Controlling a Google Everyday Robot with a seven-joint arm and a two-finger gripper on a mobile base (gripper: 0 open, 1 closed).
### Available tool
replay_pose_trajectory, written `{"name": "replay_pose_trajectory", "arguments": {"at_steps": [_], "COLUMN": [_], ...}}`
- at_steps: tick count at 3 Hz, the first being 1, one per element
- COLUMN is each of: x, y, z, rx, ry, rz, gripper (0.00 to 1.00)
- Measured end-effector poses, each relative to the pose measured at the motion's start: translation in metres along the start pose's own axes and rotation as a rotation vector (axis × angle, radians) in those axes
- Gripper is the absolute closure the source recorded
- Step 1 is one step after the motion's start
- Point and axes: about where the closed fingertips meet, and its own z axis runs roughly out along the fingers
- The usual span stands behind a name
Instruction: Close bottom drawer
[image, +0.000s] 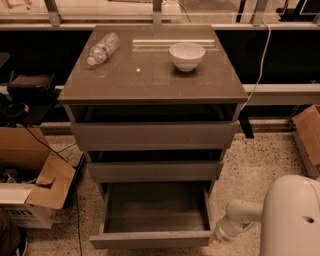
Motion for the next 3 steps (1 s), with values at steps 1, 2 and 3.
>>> {"name": "replay_pose_trajectory", "arguments": {"at_steps": [1,2,3], "x": [-0.005,-0.006,-0.014], "y": [-0.016,-0.016,-0.027], "z": [0.031,0.031,0.031], "rx": [-0.034,-0.034,-0.016], "ry": [-0.017,-0.017,-0.047], "rz": [0.009,0.009,0.012], "gripper": [1.00,1.00,1.00]}}
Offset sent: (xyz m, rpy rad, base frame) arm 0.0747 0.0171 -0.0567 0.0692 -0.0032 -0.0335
